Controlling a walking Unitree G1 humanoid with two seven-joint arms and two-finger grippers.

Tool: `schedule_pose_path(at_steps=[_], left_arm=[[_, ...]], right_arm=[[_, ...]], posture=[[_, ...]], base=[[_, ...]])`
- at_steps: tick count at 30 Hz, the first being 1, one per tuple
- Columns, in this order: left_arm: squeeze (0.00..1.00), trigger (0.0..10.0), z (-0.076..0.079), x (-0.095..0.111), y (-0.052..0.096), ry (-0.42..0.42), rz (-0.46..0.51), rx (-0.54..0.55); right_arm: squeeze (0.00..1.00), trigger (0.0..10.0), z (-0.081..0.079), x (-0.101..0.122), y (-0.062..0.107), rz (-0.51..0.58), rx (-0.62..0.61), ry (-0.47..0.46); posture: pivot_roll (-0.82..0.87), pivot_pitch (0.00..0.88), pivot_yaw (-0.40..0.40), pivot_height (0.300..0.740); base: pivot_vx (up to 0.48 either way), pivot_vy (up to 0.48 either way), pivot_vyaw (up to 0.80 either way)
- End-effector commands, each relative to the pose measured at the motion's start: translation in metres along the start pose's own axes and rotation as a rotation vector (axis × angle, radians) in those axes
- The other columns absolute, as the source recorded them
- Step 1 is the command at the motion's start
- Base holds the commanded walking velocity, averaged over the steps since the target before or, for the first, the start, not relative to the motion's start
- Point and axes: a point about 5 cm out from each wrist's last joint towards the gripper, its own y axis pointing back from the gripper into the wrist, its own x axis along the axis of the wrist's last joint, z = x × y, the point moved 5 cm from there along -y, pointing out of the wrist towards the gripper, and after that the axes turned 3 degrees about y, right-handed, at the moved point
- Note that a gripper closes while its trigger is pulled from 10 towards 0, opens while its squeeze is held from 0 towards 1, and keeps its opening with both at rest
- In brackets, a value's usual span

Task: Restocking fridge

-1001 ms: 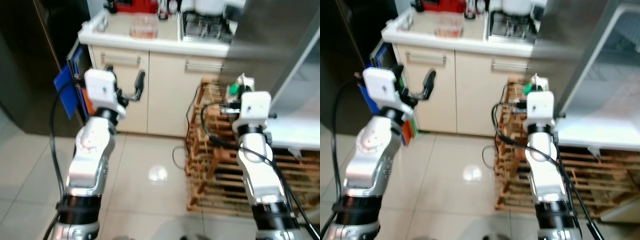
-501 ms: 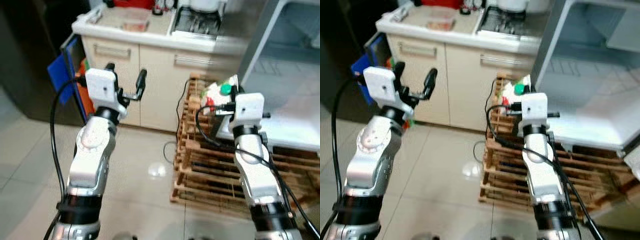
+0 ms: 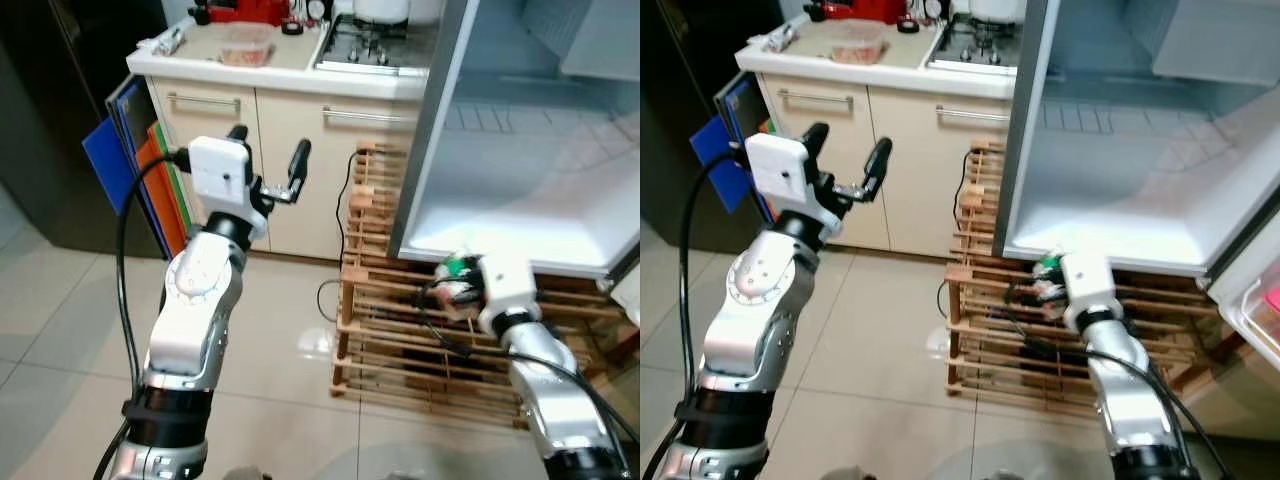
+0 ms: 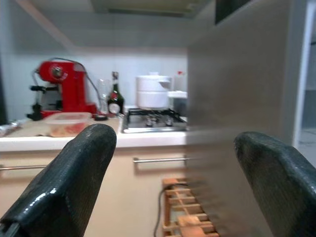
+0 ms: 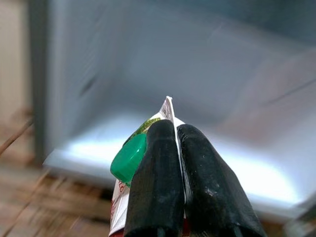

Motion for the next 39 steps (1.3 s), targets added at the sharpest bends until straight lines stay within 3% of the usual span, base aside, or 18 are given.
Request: schedule_pose_path(at_steps=[1, 4, 9, 20, 29, 33, 39], left_arm=[[0.00, 10.0, 0.009, 0.001, -0.005, 0.006, -0.006, -0.042], [0.00, 10.0, 0.016, -0.003, -0.005, 0.016, -0.015, -0.064], [0.00, 10.0, 0.022, -0.006, -0.006, 0.022, -0.025, -0.075], [0.00, 10.0, 0.018, -0.006, -0.007, 0.017, -0.027, -0.050], [0.00, 10.0, 0.014, -0.014, -0.006, 0.004, -0.065, -0.036], [0.00, 10.0, 0.023, -0.031, -0.007, -0.028, -0.134, -0.077], [0.00, 10.0, 0.036, -0.054, 0.006, 0.018, -0.205, -0.156]], right_arm=[[0.00, 10.0, 0.005, 0.033, -0.009, 0.126, -0.053, 0.037], [0.00, 10.0, 0.002, 0.050, -0.017, 0.188, -0.083, 0.032], [0.00, 10.0, -0.007, 0.060, -0.027, 0.213, -0.084, 0.012], [0.00, 10.0, -0.013, 0.062, -0.032, 0.229, -0.076, 0.004], [0.00, 10.0, -0.034, 0.064, -0.037, 0.217, 0.000, -0.088], [0.00, 10.0, -0.034, 0.063, -0.048, 0.188, -0.014, -0.137], [0.00, 10.0, -0.038, 0.066, -0.063, 0.167, -0.028, -0.163]], posture=[[-0.04, 0.000, 0.014, 0.726], [-0.04, 0.000, 0.016, 0.726], [-0.03, 0.000, 0.018, 0.726], [-0.02, 0.000, 0.020, 0.726], [-0.02, 0.000, 0.026, 0.726], [-0.01, 0.000, 0.028, 0.726], [0.04, 0.000, 0.032, 0.726]], base=[[0.000, 0.000, 0.00], [0.000, -0.320, 0.00], [0.000, -0.474, 0.00], [0.000, -0.465, 0.00], [0.000, 0.000, 0.00], [0.000, 0.000, 0.00], [0.000, 0.000, 0.00]])
